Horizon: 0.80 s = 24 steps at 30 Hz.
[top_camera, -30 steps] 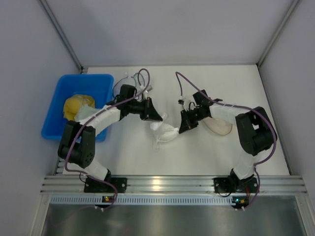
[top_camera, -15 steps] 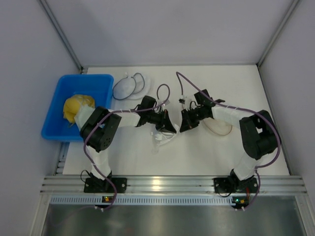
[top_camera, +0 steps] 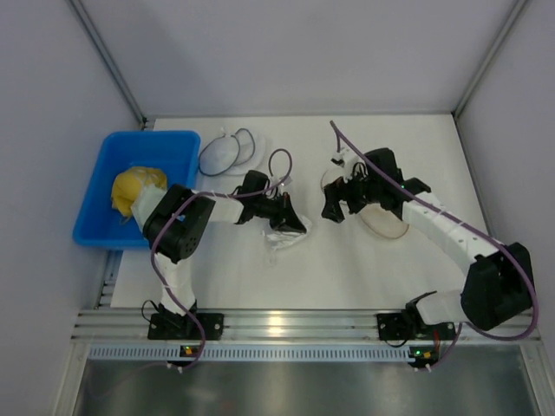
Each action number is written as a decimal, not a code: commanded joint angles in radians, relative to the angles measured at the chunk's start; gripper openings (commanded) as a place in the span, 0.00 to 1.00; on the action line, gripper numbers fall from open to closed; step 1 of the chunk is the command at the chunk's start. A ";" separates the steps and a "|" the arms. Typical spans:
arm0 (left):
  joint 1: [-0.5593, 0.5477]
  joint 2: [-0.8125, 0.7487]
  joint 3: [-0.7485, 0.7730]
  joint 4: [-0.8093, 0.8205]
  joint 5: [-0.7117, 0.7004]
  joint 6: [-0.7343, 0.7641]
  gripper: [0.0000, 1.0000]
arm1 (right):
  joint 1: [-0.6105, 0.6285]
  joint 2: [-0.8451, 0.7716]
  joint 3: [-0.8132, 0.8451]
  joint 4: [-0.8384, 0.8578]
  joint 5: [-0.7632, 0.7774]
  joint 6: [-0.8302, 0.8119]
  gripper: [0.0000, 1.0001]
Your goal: Place the bra in the laundry bag and zip it closed
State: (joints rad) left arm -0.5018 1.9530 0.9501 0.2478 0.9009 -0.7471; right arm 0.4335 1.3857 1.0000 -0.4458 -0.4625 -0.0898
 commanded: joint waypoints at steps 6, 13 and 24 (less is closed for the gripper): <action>0.017 -0.023 -0.066 0.059 -0.023 -0.001 0.00 | -0.016 -0.047 0.150 -0.026 0.317 0.029 1.00; 0.019 -0.014 -0.079 0.111 -0.036 -0.061 0.00 | -0.029 -0.026 0.017 0.042 -0.014 0.356 0.99; 0.046 0.026 -0.108 0.219 -0.028 -0.158 0.00 | 0.051 0.041 -0.253 0.437 -0.044 0.834 0.99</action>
State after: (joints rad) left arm -0.4744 1.9530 0.8604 0.4057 0.8978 -0.8799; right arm 0.4458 1.3972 0.7433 -0.1791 -0.4854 0.6056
